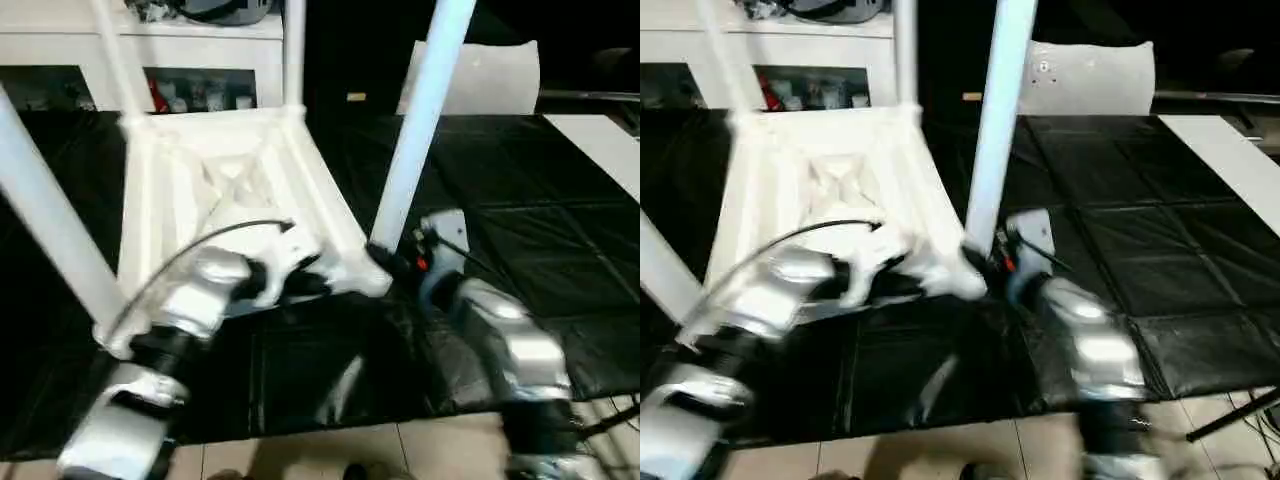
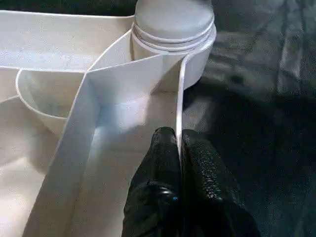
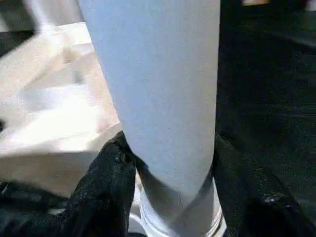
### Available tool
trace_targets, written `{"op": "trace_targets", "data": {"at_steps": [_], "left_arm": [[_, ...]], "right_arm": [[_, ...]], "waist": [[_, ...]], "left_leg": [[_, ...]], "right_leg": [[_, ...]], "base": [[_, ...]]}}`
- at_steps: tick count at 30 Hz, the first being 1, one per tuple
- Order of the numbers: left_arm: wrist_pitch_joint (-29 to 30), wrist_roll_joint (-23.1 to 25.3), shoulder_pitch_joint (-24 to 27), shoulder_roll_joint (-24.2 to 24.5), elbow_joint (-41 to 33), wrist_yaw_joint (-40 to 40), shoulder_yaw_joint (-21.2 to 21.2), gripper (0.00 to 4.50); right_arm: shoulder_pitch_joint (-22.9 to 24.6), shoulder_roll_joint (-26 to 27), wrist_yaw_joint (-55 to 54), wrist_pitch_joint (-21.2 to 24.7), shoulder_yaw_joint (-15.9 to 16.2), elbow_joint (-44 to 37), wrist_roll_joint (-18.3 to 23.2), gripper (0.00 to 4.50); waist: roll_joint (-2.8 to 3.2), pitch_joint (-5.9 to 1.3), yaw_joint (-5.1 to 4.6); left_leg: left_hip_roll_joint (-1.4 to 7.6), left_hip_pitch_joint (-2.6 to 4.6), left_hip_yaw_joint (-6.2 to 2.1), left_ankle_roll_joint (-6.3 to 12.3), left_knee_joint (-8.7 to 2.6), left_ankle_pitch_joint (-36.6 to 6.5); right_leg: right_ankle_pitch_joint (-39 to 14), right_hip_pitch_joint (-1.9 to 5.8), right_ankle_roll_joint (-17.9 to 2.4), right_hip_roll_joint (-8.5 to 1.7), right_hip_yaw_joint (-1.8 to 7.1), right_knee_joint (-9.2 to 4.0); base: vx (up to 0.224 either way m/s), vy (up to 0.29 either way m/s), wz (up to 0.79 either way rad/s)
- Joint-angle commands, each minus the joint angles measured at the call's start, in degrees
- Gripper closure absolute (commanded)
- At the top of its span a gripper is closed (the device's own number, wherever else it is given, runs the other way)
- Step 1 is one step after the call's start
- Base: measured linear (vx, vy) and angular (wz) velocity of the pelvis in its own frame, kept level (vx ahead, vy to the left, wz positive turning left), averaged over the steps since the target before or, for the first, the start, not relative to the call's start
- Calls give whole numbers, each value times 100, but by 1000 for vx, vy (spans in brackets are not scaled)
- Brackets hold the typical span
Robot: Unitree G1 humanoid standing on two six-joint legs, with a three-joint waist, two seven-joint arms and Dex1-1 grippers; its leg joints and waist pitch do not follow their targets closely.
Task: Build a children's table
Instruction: Rotate leg to tighten
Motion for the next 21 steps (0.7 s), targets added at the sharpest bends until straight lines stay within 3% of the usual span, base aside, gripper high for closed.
{"op": "trace_targets", "data": {"at_steps": [1, 2, 5, 8, 10, 15, 18, 21], "left_arm": [[-104, -258, -235, -624, -329, 343, -113, 450], [-122, -273, -249, -607, -311, 335, -94, 450], [-271, -281, -223, -474, -300, 223, -87, 450], [-546, -290, -156, -246, -307, 129, 12, 450], [-672, -312, -132, -136, -321, 19, 29, 450], [-1162, -393, -57, 244, -292, -583, 2, 450], [-1644, -540, 35, 747, -194, -1717, -188, 450], [-1691, -581, 40, 832, -158, -1930, -210, 450]], "right_arm": [[-178, 554, 457, 159, 864, -26, 275, 257], [-162, 533, 494, 123, 868, -50, 270, 187], [-50, 416, 630, 70, 801, -157, 318, 185], [134, 62, 1065, -142, 746, -323, 413, 138], [195, -107, 1256, -186, 716, -386, 475, 133], [344, -749, 2044, -322, 632, -485, 605, 78], [391, -1494, 3024, -671, 527, -320, 668, 45], [375, -1657, 3251, -706, 531, -249, 687, 32]], "waist": [[1, -350, 3], [-2, -358, 7], [-1, -374, 18], [8, -371, 52], [9, -372, 93], [-12, -385, 178], [-14, -406, 227], [10, -415, 248]], "left_leg": [[267, 52, -178, 110, -440, -1893], [276, 39, -165, 156, -448, -1790], [288, 15, -143, 223, -454, -1585], [287, 2, -122, 274, -451, -1475], [284, 9, -102, 354, -436, -1384], [289, -11, -89, 461, -430, -1141], [312, -30, -88, 502, -424, -897], [346, -3, -82, 535, -424, -858]], "right_leg": [[-3299, 207, -420, -393, 237, -588], [-3056, 209, -506, -392, 269, -555], [-2622, 229, -674, -390, 307, -490], [-2392, 248, -785, -392, 327, -457], [-2327, 252, -817, -395, 341, -451], [-2275, 275, -801, -398, 341, -423], [-1895, 304, -900, -391, 341, -358], [-1527, 277, -1112, -384, 353, -297]], "base": [[0, 0, 0], [0, 0, 0], [0, 0, 0], [0, 0, 0], [0, 0, 0], [0, 0, 0], [0, 0, 0], [0, 0, 0]]}}
